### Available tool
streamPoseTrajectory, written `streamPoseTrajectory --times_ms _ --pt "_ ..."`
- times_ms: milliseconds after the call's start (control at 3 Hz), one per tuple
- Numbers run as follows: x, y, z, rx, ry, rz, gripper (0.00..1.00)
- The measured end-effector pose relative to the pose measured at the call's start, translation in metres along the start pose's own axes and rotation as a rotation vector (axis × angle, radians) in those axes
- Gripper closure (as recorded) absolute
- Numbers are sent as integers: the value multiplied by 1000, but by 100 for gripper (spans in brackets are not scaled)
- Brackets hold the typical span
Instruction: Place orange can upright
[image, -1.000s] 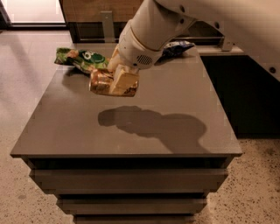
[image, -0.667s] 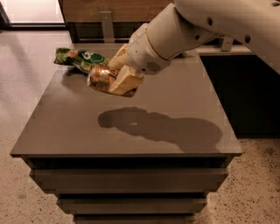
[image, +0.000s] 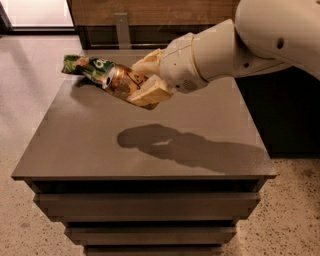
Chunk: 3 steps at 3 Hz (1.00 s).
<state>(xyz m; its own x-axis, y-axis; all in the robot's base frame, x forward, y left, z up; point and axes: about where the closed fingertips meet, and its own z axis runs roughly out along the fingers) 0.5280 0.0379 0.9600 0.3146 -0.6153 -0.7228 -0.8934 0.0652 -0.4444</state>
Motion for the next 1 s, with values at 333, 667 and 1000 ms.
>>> streamPoseTrajectory --times_ms 333,667,1000 --pt "-1 1 2 -4 1 -2 100" --pt "2 4 -2 19 -53 -11 100" --pt "7 13 -10 69 -177 -17 100"
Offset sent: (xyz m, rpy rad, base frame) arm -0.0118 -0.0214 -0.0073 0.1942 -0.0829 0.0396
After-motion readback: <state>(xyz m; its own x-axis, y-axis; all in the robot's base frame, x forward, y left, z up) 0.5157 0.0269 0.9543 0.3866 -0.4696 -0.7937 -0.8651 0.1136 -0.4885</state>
